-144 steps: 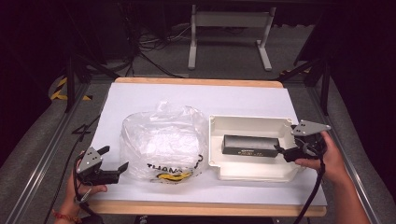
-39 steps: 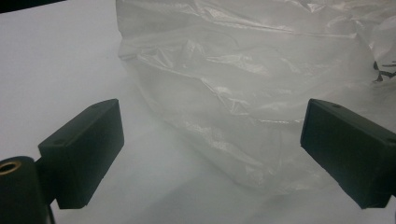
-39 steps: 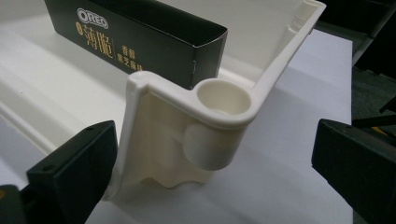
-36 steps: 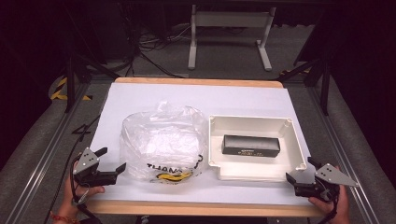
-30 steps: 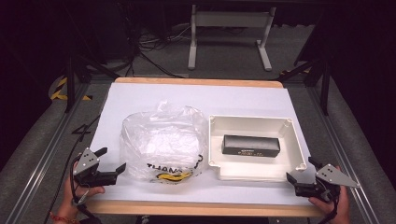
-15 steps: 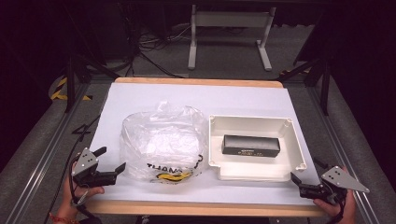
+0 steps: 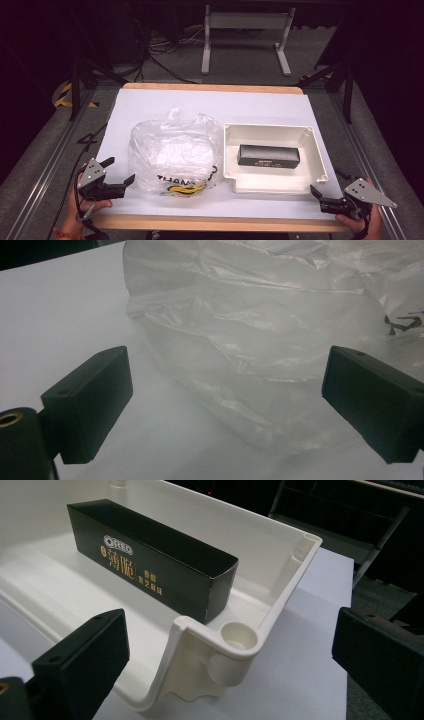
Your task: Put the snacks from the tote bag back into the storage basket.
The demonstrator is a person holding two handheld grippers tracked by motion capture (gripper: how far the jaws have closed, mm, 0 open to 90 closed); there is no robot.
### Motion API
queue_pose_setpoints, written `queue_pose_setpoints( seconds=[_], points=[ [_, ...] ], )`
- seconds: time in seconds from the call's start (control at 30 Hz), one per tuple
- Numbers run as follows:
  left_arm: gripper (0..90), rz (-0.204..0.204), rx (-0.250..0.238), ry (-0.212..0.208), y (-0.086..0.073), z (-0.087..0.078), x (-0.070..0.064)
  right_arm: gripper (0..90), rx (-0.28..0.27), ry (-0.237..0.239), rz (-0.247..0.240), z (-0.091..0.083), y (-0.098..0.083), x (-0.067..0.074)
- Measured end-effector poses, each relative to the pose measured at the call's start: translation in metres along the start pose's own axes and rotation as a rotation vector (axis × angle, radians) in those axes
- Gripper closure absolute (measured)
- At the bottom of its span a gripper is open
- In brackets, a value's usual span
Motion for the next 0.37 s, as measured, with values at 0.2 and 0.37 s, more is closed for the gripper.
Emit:
queue_pose_setpoints(
  seconds=[0.2,0.37],
  points=[
    [7.0,0.0,0.002,-0.004,0.0001,0.0007,0.0,2.6,0.007,-0.001,-0.001,0.0002,-0.0009,0.0008],
    [7.0,-0.001,0.009,-0.001,-0.0003,0.0016,-0.0004,2.3,0.007,0.002,-0.014,-0.0002,-0.0007,0.0017]
  ],
)
Point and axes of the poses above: each handheld gripper's, and its own axes: z roughly forward along the jaws, y roughly out of its top, x roughly to its left, the point moved 8 cm from there along z, roughly forward along the jaws, and after that the axes turned 8 degrees about -x, right-handed, at the moved point
